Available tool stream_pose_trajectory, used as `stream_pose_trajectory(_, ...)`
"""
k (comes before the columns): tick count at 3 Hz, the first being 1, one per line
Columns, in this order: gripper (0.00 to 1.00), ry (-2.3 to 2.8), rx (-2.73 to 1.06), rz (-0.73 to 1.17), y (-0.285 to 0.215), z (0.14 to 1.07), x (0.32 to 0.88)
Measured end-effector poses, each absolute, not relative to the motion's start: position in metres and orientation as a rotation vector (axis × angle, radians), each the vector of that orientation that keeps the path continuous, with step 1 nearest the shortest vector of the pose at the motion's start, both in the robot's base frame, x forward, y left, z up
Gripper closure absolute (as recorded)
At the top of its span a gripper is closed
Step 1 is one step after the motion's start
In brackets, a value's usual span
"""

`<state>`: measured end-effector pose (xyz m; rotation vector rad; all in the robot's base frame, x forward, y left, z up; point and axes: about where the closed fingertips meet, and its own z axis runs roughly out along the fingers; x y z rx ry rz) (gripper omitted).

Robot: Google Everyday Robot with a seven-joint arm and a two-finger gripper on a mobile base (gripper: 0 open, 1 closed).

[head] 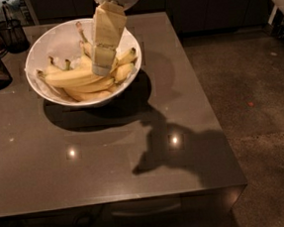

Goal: Pick banana from white bowl

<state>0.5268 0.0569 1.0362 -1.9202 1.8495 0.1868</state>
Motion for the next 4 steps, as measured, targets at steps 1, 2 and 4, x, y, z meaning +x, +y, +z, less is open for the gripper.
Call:
stream_pose_trajectory(1,0.0,1.855,-1.892,0.261,0.076,1.023,0.545)
stream_pose_trajectory(2,0.09,1.908,-1.859,0.322,0.096,1.003,0.565)
stream_pose_trajectory(4,0.15,1.959,-1.855,0.344,0.121,0.973,0.579)
